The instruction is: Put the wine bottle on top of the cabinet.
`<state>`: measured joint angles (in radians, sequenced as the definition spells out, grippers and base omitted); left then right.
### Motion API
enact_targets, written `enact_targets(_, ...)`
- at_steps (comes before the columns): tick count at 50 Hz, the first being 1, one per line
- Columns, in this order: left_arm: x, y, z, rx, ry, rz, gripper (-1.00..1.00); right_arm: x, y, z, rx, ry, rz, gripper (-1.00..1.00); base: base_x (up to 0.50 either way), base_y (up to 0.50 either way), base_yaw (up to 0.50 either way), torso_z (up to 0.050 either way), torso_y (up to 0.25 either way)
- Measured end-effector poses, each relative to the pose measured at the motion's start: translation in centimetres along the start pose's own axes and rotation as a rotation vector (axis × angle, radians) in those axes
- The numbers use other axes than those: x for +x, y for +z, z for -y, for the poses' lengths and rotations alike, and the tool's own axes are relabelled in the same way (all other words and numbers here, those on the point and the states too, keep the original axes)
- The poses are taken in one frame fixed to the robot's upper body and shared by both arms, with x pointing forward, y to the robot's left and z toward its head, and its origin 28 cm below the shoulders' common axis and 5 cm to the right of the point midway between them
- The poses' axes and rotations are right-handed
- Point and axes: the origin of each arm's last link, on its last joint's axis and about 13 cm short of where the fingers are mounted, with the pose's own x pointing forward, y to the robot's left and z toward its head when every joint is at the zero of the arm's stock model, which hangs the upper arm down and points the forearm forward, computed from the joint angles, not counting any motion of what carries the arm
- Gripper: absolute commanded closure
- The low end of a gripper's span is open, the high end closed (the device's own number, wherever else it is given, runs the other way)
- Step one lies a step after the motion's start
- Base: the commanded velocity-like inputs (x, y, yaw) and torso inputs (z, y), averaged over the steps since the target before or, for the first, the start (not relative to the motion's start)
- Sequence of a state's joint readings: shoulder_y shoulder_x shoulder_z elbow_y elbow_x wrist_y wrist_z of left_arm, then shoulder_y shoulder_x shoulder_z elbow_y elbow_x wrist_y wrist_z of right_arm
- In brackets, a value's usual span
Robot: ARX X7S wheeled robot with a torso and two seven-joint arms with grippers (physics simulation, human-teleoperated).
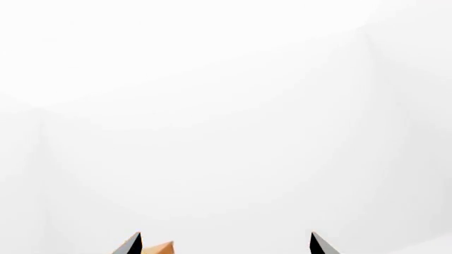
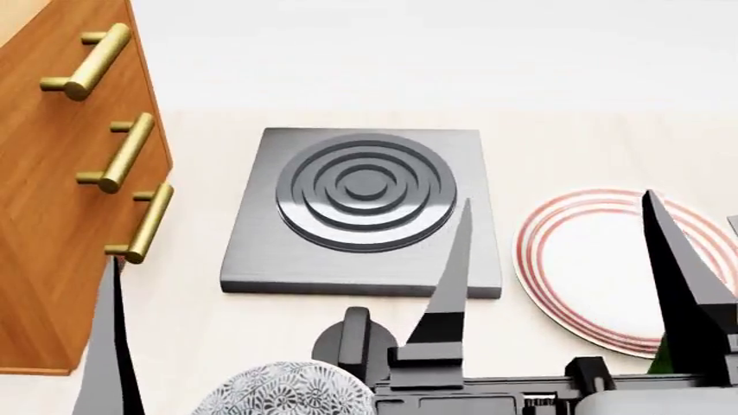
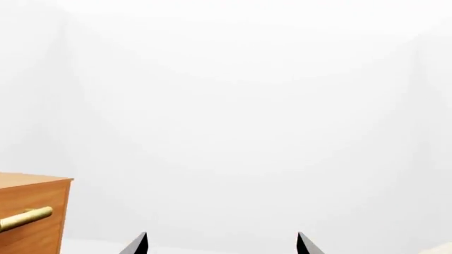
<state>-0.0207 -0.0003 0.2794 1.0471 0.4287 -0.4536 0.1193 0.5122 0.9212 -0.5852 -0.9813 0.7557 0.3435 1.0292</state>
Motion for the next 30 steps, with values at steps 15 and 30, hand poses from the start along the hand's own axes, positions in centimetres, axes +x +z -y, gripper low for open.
enact_targets(15,0.0,0.0,-0.2,0.003,0.012,0.004,-1.0,2.0,-0.9,3.0,-0.074,-0.104,-0.034,-1.0,0.0,0.0,0.0,0.0,0.0)
enact_targets(30,0.0,0.0,-0.3,0.004,0.012,0.005,-1.0,2.3,-2.8,4.6,-0.088,-0.171,-0.09,-1.0,0.0,0.0,0.0,0.0,0.0)
